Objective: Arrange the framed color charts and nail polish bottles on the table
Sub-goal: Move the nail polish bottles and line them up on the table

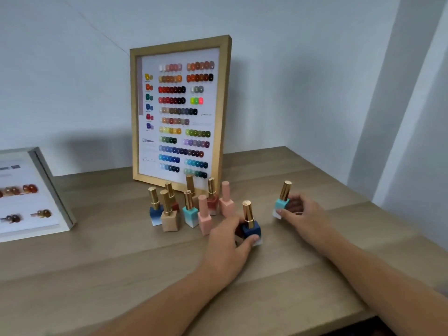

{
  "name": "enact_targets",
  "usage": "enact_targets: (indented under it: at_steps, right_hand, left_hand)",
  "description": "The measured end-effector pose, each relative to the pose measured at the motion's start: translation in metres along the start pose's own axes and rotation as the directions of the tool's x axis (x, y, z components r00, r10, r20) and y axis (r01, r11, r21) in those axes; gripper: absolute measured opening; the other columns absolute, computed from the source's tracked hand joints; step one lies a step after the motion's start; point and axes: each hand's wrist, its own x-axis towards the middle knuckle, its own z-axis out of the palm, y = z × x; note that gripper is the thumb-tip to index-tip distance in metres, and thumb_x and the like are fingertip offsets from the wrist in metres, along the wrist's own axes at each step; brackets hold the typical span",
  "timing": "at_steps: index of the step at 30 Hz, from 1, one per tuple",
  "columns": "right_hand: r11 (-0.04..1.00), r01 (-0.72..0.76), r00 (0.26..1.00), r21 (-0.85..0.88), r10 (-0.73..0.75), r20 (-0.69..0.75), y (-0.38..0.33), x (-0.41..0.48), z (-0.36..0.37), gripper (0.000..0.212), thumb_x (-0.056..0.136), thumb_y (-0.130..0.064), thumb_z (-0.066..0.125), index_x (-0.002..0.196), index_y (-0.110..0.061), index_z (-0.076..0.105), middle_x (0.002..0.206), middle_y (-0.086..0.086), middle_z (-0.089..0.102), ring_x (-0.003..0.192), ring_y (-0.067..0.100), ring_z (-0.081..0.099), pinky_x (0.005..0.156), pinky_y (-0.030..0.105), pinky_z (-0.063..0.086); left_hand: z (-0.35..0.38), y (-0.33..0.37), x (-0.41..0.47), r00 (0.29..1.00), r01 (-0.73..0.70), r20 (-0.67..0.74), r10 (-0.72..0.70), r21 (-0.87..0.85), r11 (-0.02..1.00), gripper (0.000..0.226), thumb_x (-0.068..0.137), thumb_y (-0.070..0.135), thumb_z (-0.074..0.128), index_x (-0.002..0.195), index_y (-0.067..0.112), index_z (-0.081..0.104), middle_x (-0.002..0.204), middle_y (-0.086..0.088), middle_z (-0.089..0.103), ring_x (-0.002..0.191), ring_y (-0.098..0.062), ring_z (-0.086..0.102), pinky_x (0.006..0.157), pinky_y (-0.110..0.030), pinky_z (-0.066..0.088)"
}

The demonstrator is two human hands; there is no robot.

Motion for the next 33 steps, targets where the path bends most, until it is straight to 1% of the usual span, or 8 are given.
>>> enact_targets:
  at_steps: [4, 6, 13, 17, 23, 28, 31, 33]
  right_hand:
    - [0.997, -0.076, 0.98, -0.017, 0.072, -0.186, 0.033, 0.031, -0.041, 0.036, 0.076, -0.025, 0.073, 0.106, -0.018, 0.054, 0.088, -0.004, 0.062, 0.085, 0.014, 0.06, 0.08, 0.03, 0.049]
    - [0.995, -0.096, 0.965, -0.012, 0.09, -0.248, 0.047, 0.047, -0.054, 0.036, 0.076, -0.025, 0.073, 0.106, -0.017, 0.054, 0.087, -0.004, 0.06, 0.085, 0.015, 0.059, 0.08, 0.03, 0.048]
    - [0.996, -0.083, 0.935, -0.036, 0.065, -0.349, 0.075, 0.106, -0.066, 0.033, 0.077, -0.021, 0.072, 0.102, -0.016, 0.051, 0.09, -0.001, 0.059, 0.082, 0.014, 0.057, 0.074, 0.024, 0.042]
    - [0.996, -0.082, 0.925, -0.027, 0.066, -0.373, 0.083, 0.134, -0.07, 0.037, 0.078, -0.02, 0.071, 0.109, -0.014, 0.052, 0.094, -0.001, 0.058, 0.085, 0.013, 0.055, 0.073, 0.021, 0.038]
    - [0.994, -0.106, 0.931, -0.033, 0.087, -0.354, 0.091, 0.159, -0.072, 0.037, 0.08, -0.02, 0.069, 0.111, -0.014, 0.05, 0.103, 0.002, 0.06, 0.092, 0.014, 0.056, 0.077, 0.023, 0.04]
    - [0.98, -0.153, 0.944, -0.126, 0.107, -0.311, 0.093, 0.163, -0.07, 0.045, 0.08, -0.022, 0.068, 0.119, -0.012, 0.049, 0.114, 0.007, 0.06, 0.103, 0.018, 0.057, 0.088, 0.027, 0.044]
    - [0.981, -0.159, 0.935, -0.113, 0.113, -0.335, 0.091, 0.158, -0.072, 0.055, 0.078, -0.025, 0.071, 0.125, -0.013, 0.046, 0.117, 0.006, 0.057, 0.107, 0.018, 0.053, 0.088, 0.026, 0.041]
    - [0.982, -0.157, 0.924, -0.103, 0.109, -0.366, 0.089, 0.152, -0.072, 0.057, 0.077, -0.027, 0.071, 0.126, -0.014, 0.044, 0.118, 0.005, 0.055, 0.107, 0.018, 0.052, 0.087, 0.026, 0.04]
  left_hand:
    - [0.046, 0.02, 0.049, 1.0, -0.011, 0.012, 0.012, -0.079, 0.997, 0.023, 0.084, 0.028, 0.063, 0.105, 0.033, 0.053, 0.097, 0.015, 0.054, 0.078, 0.006, 0.05, 0.063, -0.004, 0.038]
    - [0.068, 0.026, 0.078, 1.0, -0.008, 0.002, 0.008, -0.106, 0.994, 0.024, 0.084, 0.026, 0.063, 0.107, 0.027, 0.056, 0.1, 0.01, 0.058, 0.077, 0.003, 0.051, 0.063, -0.004, 0.037]
    - [0.126, 0.034, 0.173, 0.997, 0.054, -0.045, -0.06, -0.126, 0.991, 0.028, 0.083, 0.023, 0.064, 0.111, 0.02, 0.059, 0.108, -0.003, 0.064, 0.095, -0.018, 0.058, 0.087, -0.032, 0.046]
    - [0.144, 0.033, 0.21, 0.996, 0.056, -0.062, -0.063, -0.12, 0.991, 0.028, 0.082, 0.023, 0.065, 0.109, 0.018, 0.059, 0.106, -0.002, 0.063, 0.094, -0.017, 0.057, 0.084, -0.029, 0.045]
    - [0.159, 0.031, 0.24, 0.997, 0.045, -0.06, -0.051, -0.09, 0.995, 0.029, 0.082, 0.021, 0.066, 0.109, 0.015, 0.06, 0.105, -0.004, 0.063, 0.095, -0.019, 0.057, 0.088, -0.034, 0.047]
    - [0.162, 0.031, 0.243, 0.998, 0.033, -0.058, -0.036, -0.053, 0.998, 0.033, 0.082, 0.022, 0.066, 0.114, 0.014, 0.059, 0.11, -0.005, 0.063, 0.099, -0.019, 0.057, 0.091, -0.034, 0.046]
    - [0.158, 0.034, 0.237, 0.996, 0.058, -0.058, -0.063, -0.089, 0.994, 0.037, 0.081, 0.021, 0.067, 0.116, 0.015, 0.055, 0.112, -0.003, 0.061, 0.1, -0.017, 0.056, 0.091, -0.035, 0.048]
    - [0.154, 0.035, 0.227, 0.995, 0.068, -0.067, -0.075, -0.102, 0.992, 0.041, 0.08, 0.023, 0.068, 0.117, 0.018, 0.052, 0.112, 0.0, 0.057, 0.099, -0.013, 0.054, 0.089, -0.029, 0.047]
